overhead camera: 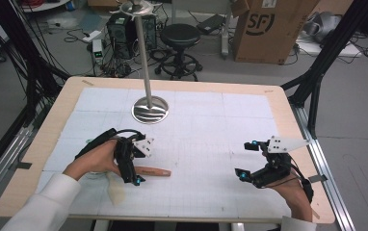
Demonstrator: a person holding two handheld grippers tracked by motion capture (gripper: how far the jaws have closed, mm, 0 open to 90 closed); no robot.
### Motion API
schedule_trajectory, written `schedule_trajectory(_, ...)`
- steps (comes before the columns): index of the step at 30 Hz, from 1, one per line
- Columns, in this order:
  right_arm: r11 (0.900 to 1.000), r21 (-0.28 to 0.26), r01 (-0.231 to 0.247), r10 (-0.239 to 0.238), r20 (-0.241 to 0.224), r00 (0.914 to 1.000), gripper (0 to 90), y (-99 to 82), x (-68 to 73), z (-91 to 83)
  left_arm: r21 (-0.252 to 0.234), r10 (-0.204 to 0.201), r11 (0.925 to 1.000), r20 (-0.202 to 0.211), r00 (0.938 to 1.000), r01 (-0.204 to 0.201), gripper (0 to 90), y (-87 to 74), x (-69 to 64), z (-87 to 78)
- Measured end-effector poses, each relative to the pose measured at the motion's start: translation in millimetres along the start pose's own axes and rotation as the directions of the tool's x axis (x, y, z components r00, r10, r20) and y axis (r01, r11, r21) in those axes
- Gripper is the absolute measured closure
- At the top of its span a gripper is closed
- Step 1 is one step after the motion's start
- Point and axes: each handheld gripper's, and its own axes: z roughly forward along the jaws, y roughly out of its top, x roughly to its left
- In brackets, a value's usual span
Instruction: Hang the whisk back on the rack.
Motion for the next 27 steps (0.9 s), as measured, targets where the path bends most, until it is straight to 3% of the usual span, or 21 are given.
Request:
schedule_trajectory(13, 1.0, 0.0, 0.001, -0.001, 0.004, 1.0, 0.1, 0.0, -0.4, 0.9, 0.057, -0.016, 0.9983, 0.021, 0.9997, 0.015, 11.2, -4.5, 1.3, 12.6)
schedule_trajectory(19, 1.0, 0.002, -0.003, 0.003, 0.003, 1.0, 0.1, 0.1, -0.2, 1.8, 0.098, -0.033, 0.9947, 0.017, 0.9993, 0.031, 25.2, -4.9, 2.9, 16.8)
schedule_trajectory(27, 1.0, 0.001, -0.004, 0.004, 0.004, 1.0, 0.1, -0.3, -0.7, 3.1, 0.108, -0.055, 0.9929, 0.046, 0.9974, 0.05, 44.6, -6.3, 3.5, 15.0)
